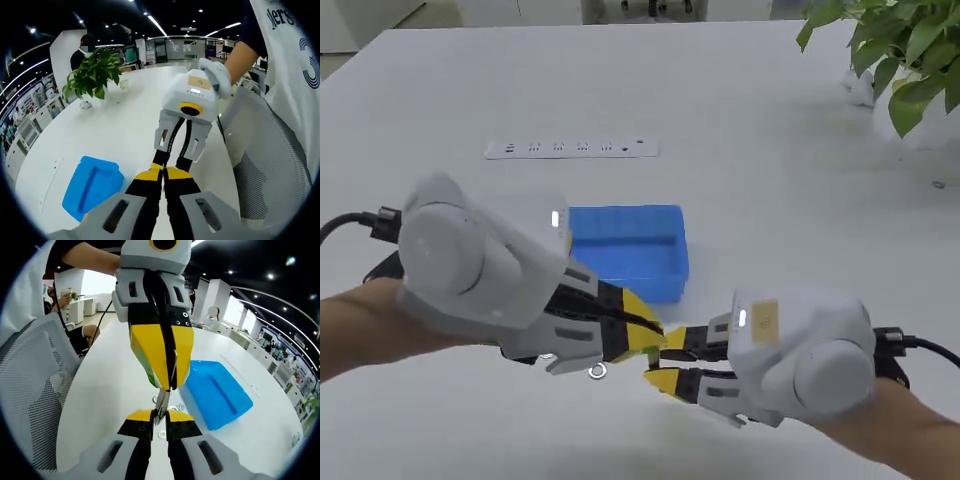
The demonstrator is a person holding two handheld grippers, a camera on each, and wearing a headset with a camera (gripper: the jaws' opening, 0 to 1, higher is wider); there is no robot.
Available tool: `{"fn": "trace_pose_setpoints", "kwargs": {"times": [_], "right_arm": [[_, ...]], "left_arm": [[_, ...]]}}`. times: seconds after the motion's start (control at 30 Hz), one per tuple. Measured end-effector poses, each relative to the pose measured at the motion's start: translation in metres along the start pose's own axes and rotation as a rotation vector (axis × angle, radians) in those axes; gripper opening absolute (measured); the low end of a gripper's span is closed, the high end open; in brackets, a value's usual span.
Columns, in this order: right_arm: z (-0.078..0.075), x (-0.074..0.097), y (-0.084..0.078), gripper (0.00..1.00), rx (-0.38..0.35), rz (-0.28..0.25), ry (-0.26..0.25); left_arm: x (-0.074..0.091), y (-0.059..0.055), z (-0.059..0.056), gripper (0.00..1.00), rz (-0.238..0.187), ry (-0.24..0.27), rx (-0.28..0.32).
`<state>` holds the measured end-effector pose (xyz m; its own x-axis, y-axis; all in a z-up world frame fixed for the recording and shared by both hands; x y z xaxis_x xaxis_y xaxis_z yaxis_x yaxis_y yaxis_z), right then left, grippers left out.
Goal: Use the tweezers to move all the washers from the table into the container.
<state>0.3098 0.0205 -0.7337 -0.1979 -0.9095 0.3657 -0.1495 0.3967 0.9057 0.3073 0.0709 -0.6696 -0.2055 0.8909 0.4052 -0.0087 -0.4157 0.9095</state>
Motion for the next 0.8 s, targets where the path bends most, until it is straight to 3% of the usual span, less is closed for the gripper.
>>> {"fn": "trace_pose_setpoints", "kwargs": {"times": [0.2, 0.8], "right_arm": [[-0.004, 0.001, -0.003, 0.10, 0.017, 0.011, -0.019], [-0.003, 0.003, -0.015, 0.11, -0.028, 0.030, -0.012]], "left_arm": [[0.000, -0.002, 0.001, 0.05, -0.002, -0.015, -0.039], [-0.011, -0.009, 0.001, 0.05, -0.002, -0.055, -0.048]]}}
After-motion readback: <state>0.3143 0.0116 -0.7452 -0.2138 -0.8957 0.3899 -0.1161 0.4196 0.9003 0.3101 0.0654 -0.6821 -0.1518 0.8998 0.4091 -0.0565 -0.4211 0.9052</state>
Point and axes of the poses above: the centre of the closed fingertips' face, and the gripper's own axes: x roughly backward along the fingers, z roughly to its left, y roughly out of its top, the point moved 5 cm from there along x, roughly backward along the fingers, and after that the axes turned 12 degrees about -z, right-handed, at the moved point
